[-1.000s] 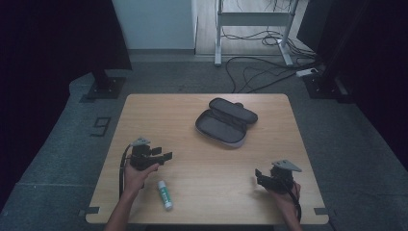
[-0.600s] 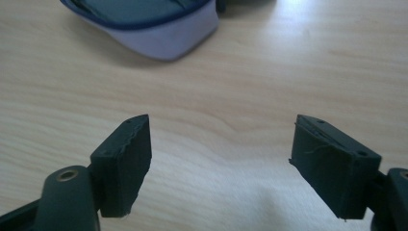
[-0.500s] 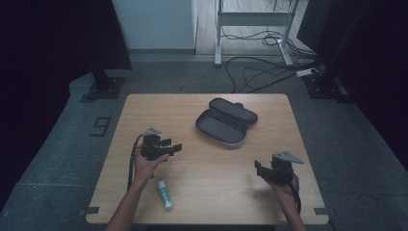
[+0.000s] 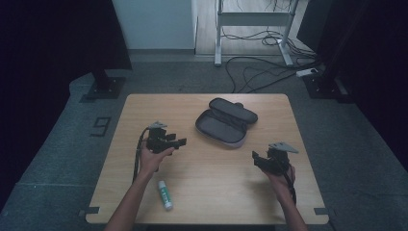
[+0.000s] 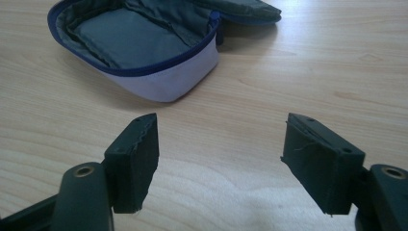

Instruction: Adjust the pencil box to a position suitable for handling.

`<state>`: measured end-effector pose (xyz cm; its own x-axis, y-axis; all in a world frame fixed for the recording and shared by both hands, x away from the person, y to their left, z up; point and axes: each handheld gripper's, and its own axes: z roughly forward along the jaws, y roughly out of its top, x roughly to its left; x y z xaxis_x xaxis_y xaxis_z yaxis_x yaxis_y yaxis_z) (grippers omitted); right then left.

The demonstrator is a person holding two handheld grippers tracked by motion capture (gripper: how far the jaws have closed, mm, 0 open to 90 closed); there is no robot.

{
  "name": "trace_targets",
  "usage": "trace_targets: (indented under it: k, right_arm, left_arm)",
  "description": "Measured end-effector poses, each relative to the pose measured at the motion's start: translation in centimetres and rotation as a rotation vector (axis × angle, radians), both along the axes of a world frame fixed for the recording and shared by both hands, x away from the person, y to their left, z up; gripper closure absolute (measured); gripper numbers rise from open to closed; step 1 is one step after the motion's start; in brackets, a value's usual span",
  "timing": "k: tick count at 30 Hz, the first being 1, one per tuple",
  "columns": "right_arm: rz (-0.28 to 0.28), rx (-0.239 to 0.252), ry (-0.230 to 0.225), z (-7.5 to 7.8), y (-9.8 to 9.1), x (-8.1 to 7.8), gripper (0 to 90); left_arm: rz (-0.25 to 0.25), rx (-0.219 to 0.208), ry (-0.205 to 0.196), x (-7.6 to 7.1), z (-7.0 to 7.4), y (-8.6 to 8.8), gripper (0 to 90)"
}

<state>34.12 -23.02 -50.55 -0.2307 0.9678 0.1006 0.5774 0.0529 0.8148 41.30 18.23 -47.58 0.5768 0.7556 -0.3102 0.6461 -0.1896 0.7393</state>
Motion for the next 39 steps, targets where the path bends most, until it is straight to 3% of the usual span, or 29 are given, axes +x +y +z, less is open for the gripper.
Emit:
trace_targets:
  k: [10,20,26,30,37,39]
  right_arm:
    - [0.019,0.001,-0.003,0.3,1.0,1.5,31.4]
    - [0.039,0.001,0.003,-0.1,1.9,3.0,36.0]
    - [0.054,-0.006,-0.012,0.3,2.9,3.9,37.4]
    - [0.053,-0.009,-0.004,0.5,3.2,4.3,37.2]
    - [0.053,-0.018,0.003,0.9,3.9,5.6,37.8]
    - [0.051,-0.018,0.002,0.9,4.0,6.0,37.9]
  left_arm:
    - [0.006,0.018,-0.018,0.7,0.4,-1.2,37.0]
    - [0.017,0.047,0.001,2.2,0.1,-2.0,36.8]
    - [0.023,0.045,0.018,3.2,0.0,-2.5,36.9]
    - [0.024,0.051,0.010,3.6,0.1,-3.0,36.9]
    - [0.024,0.068,0.032,4.8,-0.2,-3.8,36.7]
    - [0.022,0.045,0.037,5.1,0.0,-3.9,36.8]
